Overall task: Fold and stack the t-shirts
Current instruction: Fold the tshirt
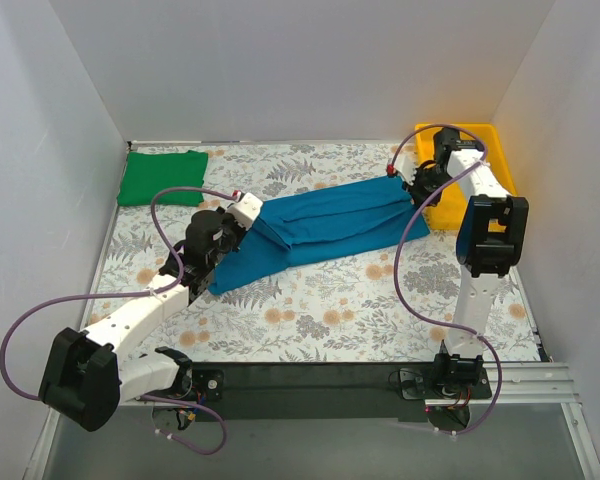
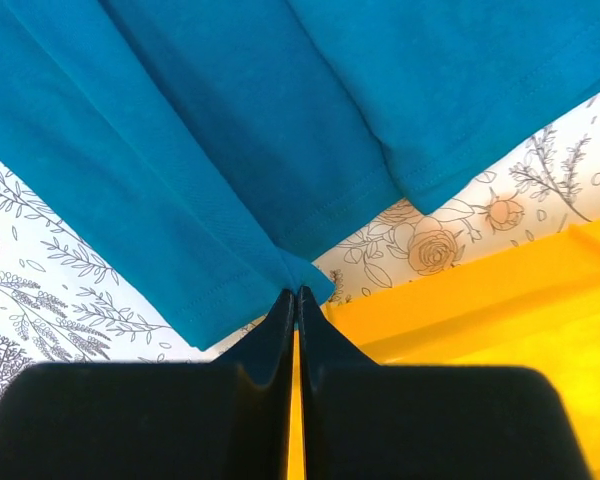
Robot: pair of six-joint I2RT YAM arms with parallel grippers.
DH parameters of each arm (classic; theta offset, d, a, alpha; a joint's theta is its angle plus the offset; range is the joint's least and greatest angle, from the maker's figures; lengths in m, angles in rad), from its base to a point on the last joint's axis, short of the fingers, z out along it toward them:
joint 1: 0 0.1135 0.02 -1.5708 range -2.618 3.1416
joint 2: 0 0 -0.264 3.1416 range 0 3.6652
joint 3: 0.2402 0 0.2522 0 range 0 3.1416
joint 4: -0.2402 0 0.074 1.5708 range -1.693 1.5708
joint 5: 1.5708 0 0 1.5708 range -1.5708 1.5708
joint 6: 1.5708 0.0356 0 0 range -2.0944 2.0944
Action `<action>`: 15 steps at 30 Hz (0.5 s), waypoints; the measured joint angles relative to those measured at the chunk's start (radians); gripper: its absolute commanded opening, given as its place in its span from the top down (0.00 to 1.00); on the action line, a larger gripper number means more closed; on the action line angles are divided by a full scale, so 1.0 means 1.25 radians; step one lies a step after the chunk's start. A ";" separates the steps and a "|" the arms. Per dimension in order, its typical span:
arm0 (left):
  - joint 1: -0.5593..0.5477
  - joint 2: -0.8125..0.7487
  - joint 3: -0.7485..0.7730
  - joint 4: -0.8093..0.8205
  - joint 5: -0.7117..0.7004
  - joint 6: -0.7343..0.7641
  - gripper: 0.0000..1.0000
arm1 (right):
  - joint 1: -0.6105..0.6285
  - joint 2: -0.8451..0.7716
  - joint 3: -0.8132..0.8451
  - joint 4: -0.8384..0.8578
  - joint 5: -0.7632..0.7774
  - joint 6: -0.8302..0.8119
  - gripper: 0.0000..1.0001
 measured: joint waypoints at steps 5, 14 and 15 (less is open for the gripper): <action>0.004 0.001 0.000 0.000 -0.008 -0.003 1.00 | 0.000 0.019 0.003 -0.001 0.010 0.016 0.96; 0.009 0.021 0.000 -0.002 -0.038 -0.010 1.00 | 0.001 0.044 0.038 -0.001 0.024 0.052 0.96; 0.009 0.023 0.000 -0.002 -0.043 -0.012 1.00 | 0.001 0.046 0.040 -0.001 0.024 0.053 0.96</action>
